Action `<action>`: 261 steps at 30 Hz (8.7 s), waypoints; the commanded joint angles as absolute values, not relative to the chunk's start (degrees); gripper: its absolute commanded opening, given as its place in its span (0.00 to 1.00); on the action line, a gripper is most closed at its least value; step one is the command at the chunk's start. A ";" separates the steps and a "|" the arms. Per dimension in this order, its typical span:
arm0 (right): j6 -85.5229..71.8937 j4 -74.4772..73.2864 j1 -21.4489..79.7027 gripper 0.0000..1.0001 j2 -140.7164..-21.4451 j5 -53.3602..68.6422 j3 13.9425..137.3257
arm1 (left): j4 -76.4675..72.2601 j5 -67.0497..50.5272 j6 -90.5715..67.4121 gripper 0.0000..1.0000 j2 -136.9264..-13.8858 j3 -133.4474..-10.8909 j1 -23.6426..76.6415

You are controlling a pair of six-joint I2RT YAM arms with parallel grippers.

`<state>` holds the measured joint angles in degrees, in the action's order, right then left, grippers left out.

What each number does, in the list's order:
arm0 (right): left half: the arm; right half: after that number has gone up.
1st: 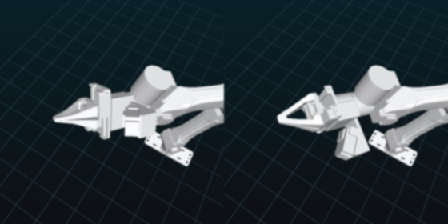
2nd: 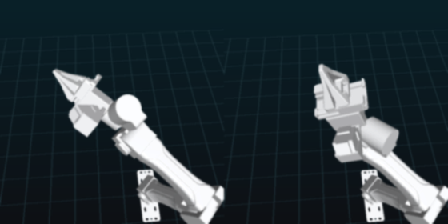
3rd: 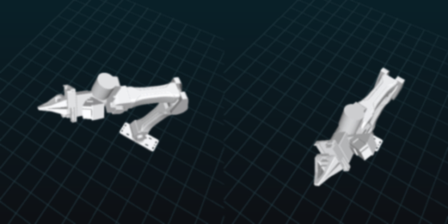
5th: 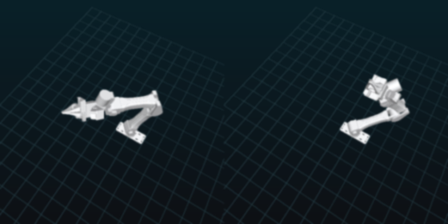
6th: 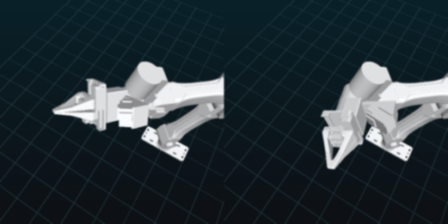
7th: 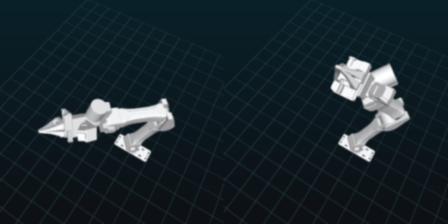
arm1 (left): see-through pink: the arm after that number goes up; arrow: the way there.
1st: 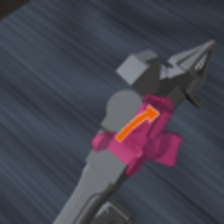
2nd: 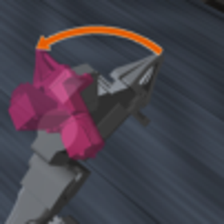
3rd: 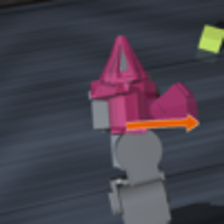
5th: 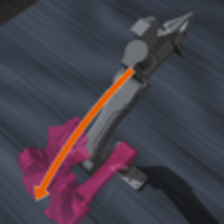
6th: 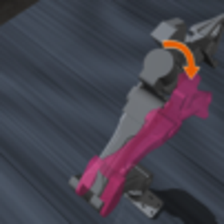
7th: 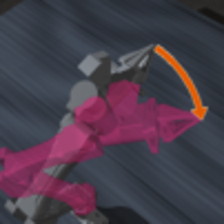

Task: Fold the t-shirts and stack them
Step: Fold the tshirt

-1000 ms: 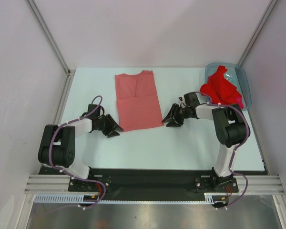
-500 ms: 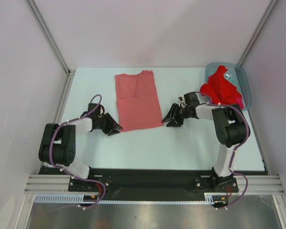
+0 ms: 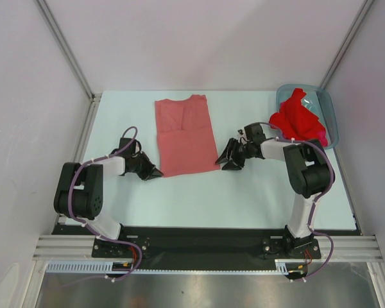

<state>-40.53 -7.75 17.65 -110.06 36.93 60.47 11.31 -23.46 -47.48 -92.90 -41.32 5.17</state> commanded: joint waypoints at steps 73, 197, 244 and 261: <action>-32.17 -23.46 22.07 0.00 -75.22 30.67 43.22 | 41.05 2.03 -59.88 0.00 -49.36 -39.26 32.71; -62.75 19.44 12.40 0.11 -157.13 23.20 113.80 | -7.56 -30.76 -47.55 0.13 -123.48 -76.02 10.02; -63.99 29.44 12.05 0.01 -136.14 35.34 83.94 | -11.78 -33.41 -57.93 0.12 -128.07 -75.77 15.12; -61.96 23.46 13.44 0.03 -126.04 37.45 85.69 | -4.12 -36.73 -50.17 0.22 -118.29 -79.45 17.40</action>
